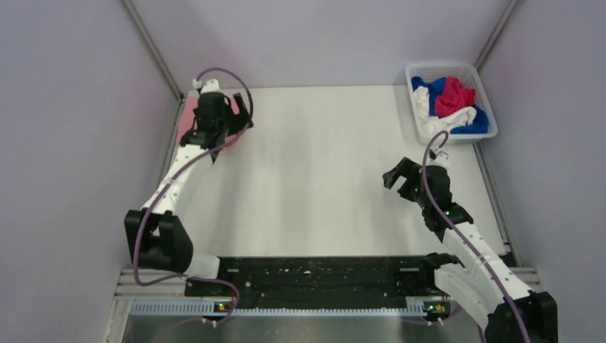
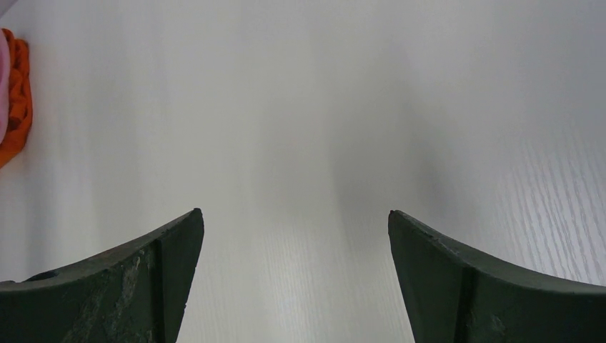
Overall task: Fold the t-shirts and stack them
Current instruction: Reset both arms
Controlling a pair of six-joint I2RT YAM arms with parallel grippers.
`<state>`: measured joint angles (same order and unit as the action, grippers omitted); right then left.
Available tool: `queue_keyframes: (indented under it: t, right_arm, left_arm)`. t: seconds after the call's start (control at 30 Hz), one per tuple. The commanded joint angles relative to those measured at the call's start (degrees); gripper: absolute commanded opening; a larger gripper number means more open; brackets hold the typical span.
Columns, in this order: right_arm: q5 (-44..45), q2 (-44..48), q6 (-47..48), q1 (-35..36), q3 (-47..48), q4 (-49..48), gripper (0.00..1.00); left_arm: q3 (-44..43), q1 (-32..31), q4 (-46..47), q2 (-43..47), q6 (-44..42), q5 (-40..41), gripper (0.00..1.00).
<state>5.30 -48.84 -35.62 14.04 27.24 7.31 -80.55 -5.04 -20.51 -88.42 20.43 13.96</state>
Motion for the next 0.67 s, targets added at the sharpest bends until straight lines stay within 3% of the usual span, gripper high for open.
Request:
queue_keyframes:
  t: [0.0, 0.1, 0.17, 0.23, 0.3, 0.47, 0.63]
  right_arm:
    - [1.26, 6.70, -2.48, 0.33, -3.14, 6.11, 0.99]
    - [1.71, 10.00, -3.24, 0.29, -4.52, 6.42, 0.99]
    - [2.65, 12.18, -3.94, 0.36, -5.39, 6.00, 0.99]
    - [3.36, 13.94, -4.81, 0.37, -6.33, 5.48, 0.99]
    - [3.64, 14.93, -5.42, 0.32, -7.27, 4.60, 0.99]
    - [3.20, 15.46, -4.27, 0.42, -7.86, 5.13, 0.99]
    - [3.09, 17.91, -3.67, 0.43, -8.72, 2.55, 0.99]
  left_arm:
    - [24.02, -6.02, 10.28, 11.87, 5.65, -13.55, 0.99]
    - [36.79, -10.95, 12.68, 20.60, 8.43, -9.15, 0.99]
    - [44.96, -11.63, 17.58, 25.55, 8.46, -15.39, 0.99]
    - [50.03, -11.66, 20.99, 29.09, 10.33, -16.44, 0.99]
    - [51.83, -11.66, 24.39, 31.34, 9.93, -16.18, 0.99]
    - [47.98, -11.65, 17.68, 32.90, 8.82, -15.04, 0.99]
    - [49.33, -11.66, 18.16, 34.12, 9.11, -14.47, 0.99]
